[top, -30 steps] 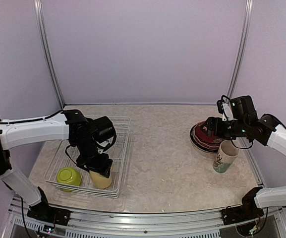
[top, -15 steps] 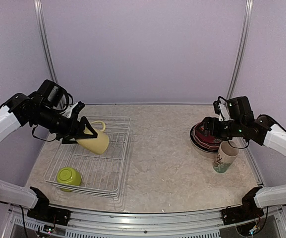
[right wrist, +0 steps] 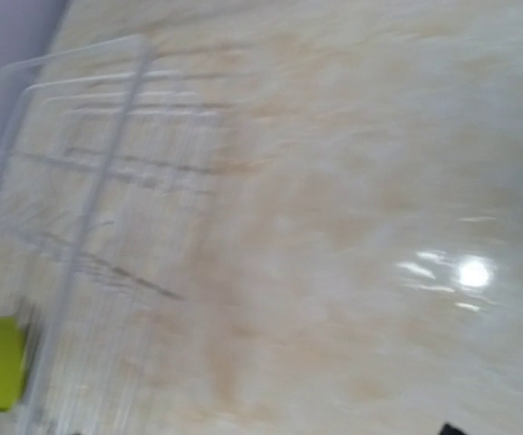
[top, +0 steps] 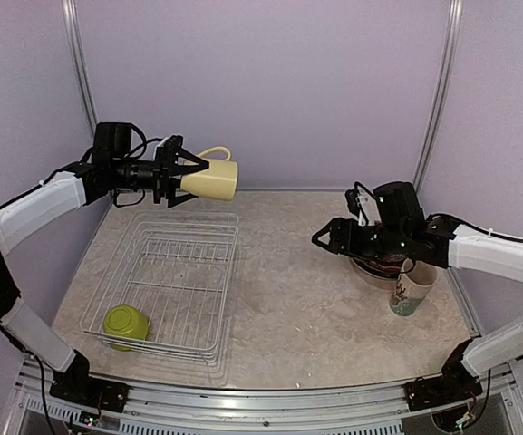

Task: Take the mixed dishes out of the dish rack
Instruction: Pass from the left arm to the right

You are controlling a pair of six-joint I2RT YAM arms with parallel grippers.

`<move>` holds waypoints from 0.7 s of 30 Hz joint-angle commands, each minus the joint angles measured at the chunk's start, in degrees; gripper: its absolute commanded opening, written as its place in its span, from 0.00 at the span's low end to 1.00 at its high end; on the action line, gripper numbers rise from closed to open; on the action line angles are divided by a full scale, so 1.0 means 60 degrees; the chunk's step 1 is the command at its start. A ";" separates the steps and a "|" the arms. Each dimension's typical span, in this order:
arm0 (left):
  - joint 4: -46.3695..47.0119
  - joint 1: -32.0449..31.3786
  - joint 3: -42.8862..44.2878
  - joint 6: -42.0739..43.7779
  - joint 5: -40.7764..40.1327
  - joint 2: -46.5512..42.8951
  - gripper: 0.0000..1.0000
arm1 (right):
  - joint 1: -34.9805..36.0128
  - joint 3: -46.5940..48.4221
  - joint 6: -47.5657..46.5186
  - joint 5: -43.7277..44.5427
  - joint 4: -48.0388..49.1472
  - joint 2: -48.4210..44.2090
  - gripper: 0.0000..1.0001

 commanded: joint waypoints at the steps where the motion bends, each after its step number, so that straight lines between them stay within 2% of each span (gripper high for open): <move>1: 0.3267 -0.0050 0.0249 -0.1396 0.1559 0.0699 0.58 | 0.0491 0.0236 0.0846 -0.0927 0.2635 0.0864 0.81; 7: 0.4655 -0.0230 -0.0610 -0.1874 0.1938 0.1382 0.58 | 0.0822 0.0685 0.1828 -0.1954 0.5625 0.2119 0.81; 11: 0.4811 -0.0202 -0.1142 -0.1859 0.2010 0.1494 0.57 | 0.0878 0.1285 0.2293 -0.2506 0.6986 0.2952 0.81; 21: 0.4500 -0.0202 -0.1396 -0.1735 0.1763 0.1508 0.56 | 0.1136 0.3084 0.3235 -0.3464 0.8534 0.4899 0.80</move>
